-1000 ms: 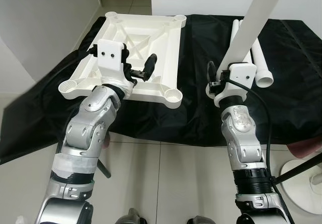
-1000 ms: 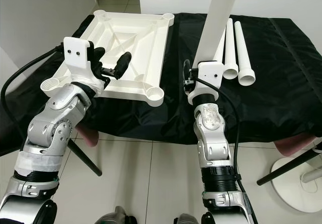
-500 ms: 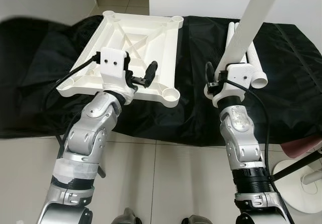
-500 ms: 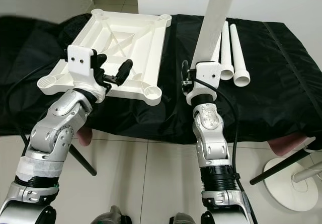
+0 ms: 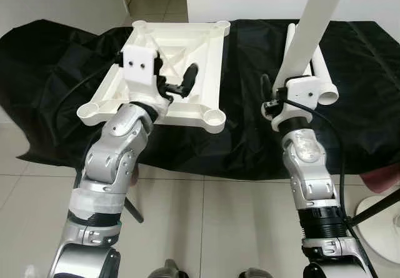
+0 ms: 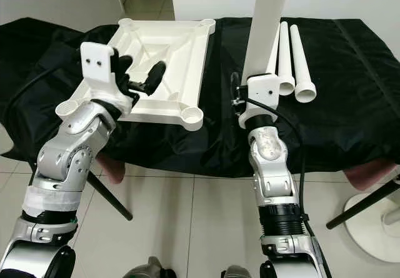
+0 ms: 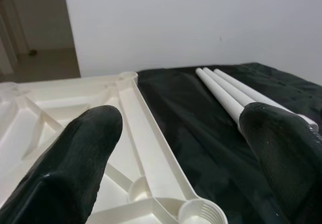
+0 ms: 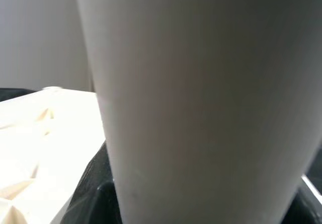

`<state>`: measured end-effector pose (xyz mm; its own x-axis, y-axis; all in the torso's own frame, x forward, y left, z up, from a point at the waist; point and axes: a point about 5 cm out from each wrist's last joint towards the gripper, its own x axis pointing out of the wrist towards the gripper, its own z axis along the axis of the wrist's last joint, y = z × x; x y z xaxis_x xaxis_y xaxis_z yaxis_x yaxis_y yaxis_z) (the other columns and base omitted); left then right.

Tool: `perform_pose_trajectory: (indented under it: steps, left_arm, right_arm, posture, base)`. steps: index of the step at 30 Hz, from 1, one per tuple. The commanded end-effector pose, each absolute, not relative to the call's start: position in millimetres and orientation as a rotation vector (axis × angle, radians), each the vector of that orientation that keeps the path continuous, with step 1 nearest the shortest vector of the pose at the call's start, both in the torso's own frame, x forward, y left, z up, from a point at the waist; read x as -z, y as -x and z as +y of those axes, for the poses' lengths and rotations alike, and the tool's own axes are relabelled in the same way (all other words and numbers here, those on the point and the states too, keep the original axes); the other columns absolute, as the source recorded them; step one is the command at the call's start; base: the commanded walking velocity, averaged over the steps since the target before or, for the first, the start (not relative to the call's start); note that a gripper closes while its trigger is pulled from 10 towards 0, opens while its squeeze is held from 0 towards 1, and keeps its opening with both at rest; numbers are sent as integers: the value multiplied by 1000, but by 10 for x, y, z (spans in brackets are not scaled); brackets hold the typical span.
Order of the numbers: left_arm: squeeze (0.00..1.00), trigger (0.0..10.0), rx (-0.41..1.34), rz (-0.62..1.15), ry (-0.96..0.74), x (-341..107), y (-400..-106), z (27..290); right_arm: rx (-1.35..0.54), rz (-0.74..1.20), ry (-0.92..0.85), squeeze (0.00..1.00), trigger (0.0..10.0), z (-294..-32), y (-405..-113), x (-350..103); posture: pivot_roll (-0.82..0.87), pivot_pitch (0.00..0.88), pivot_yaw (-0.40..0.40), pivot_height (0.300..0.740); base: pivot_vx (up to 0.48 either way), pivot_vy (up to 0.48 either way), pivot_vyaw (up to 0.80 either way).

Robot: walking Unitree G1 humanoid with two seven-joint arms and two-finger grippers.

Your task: Building children table

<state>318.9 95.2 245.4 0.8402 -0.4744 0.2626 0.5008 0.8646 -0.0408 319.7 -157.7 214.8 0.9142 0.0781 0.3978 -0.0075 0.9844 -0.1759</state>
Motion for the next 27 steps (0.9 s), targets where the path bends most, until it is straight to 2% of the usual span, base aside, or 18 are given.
perform_pose_trajectory:
  steps: [1, 9, 27]
  left_arm:
    - [0, 10000, 511, -240, 92, -2397, -3226, 965]
    - [0, 10000, 542, -237, 101, -2339, -3214, 934]
    - [0, 10000, 507, -261, 129, -2394, -3273, 950]
  right_arm:
    - [-43, -443, 159, 0, 10000, -1557, -3198, -2215]
    - [-21, -427, 124, 0, 10000, -1565, -3199, -2200]
    - [24, -397, 109, 0, 10000, -1632, -3222, -2130]
  posture:
    - [-44, 6, 80, 740]
    - [-23, 3, 45, 740]
    - [7, 0, 41, 740]
  base:
    - [0, 0, 0]
    - [0, 0, 0]
    - [0, 0, 0]
